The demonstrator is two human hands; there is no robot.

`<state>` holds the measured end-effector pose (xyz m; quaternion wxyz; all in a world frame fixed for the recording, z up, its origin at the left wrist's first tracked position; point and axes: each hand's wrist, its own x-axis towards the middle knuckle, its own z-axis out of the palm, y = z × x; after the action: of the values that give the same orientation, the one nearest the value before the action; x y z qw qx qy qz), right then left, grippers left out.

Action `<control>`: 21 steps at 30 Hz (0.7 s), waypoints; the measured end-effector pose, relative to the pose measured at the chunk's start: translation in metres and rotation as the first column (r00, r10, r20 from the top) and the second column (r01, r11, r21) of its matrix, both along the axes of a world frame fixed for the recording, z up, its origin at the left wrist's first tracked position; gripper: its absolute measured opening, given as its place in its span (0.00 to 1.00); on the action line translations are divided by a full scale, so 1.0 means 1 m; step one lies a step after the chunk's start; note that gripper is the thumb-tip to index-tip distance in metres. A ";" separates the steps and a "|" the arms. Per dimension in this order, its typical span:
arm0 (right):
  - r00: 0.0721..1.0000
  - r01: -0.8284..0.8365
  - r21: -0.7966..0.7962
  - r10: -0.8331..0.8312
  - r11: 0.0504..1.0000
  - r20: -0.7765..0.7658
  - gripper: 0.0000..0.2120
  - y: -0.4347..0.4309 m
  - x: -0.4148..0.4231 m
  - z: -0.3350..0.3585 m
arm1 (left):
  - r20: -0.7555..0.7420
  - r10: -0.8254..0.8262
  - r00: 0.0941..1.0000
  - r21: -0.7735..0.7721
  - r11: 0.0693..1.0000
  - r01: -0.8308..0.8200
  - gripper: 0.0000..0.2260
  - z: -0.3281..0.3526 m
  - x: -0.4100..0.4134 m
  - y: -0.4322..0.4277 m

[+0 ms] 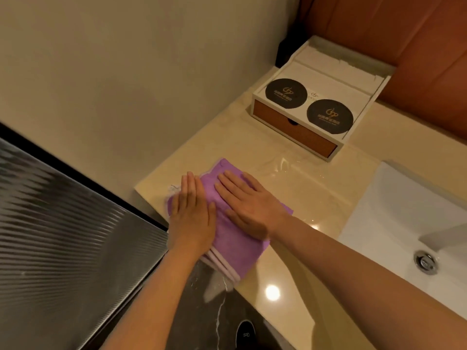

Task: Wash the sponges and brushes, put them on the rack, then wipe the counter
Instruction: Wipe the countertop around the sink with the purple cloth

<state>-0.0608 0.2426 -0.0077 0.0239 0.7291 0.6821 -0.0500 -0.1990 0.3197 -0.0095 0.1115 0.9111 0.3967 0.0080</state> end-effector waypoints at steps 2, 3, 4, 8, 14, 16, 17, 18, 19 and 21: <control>0.998 0.031 0.018 -0.030 0.999 -0.053 0.28 0.013 0.001 0.000 | -0.036 -0.057 0.998 0.030 0.998 0.058 0.35 -0.004 0.003 0.024; 0.995 0.046 0.025 -0.043 0.999 -0.086 0.29 0.020 0.003 0.000 | -0.050 -0.083 0.995 0.035 0.996 0.084 0.35 -0.005 0.006 0.036; 0.992 0.062 0.040 -0.058 0.997 -0.112 0.31 0.028 0.005 0.000 | -0.057 -0.100 0.993 0.036 0.994 0.102 0.35 -0.005 0.010 0.048; 0.972 0.177 0.044 -0.168 0.983 -0.164 0.36 0.049 0.015 -0.001 | -0.045 -0.081 0.996 0.123 0.989 0.086 0.31 -0.003 0.031 0.069; 0.896 0.407 0.029 -0.393 0.913 -0.204 0.26 0.064 0.029 -0.003 | 0.115 0.147 0.982 -0.089 0.987 -0.137 0.32 -0.001 0.079 0.052; 0.865 0.465 0.021 -0.450 0.885 -0.222 0.26 0.063 0.030 -0.003 | 0.117 0.107 0.987 -0.022 0.994 -0.105 0.33 -0.010 0.084 0.052; 0.850 0.490 0.018 -0.473 0.871 -0.232 0.26 0.062 0.030 -0.003 | 0.116 0.067 0.991 0.019 0.997 -0.069 0.35 -0.013 0.086 0.054; 0.834 0.516 0.018 -0.497 0.857 -0.241 0.26 0.060 0.031 -0.003 | 0.116 0.020 0.993 0.057 0.998 -0.027 0.34 -0.015 0.088 0.056; 0.815 0.543 0.016 -0.522 0.840 -0.250 0.26 0.058 0.032 -0.004 | 0.108 -0.035 0.994 0.082 0.996 0.026 0.33 -0.016 0.091 0.058; 0.774 0.599 0.002 -0.578 0.801 -0.257 0.27 0.052 0.031 -0.005 | 0.062 -0.133 0.989 0.082 0.988 0.127 0.31 -0.013 0.095 0.059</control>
<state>-0.0294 0.2944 -0.0125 -0.1071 0.8943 0.4189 -0.1154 -0.1042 0.3789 -0.0226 0.0895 0.9379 0.3318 0.0469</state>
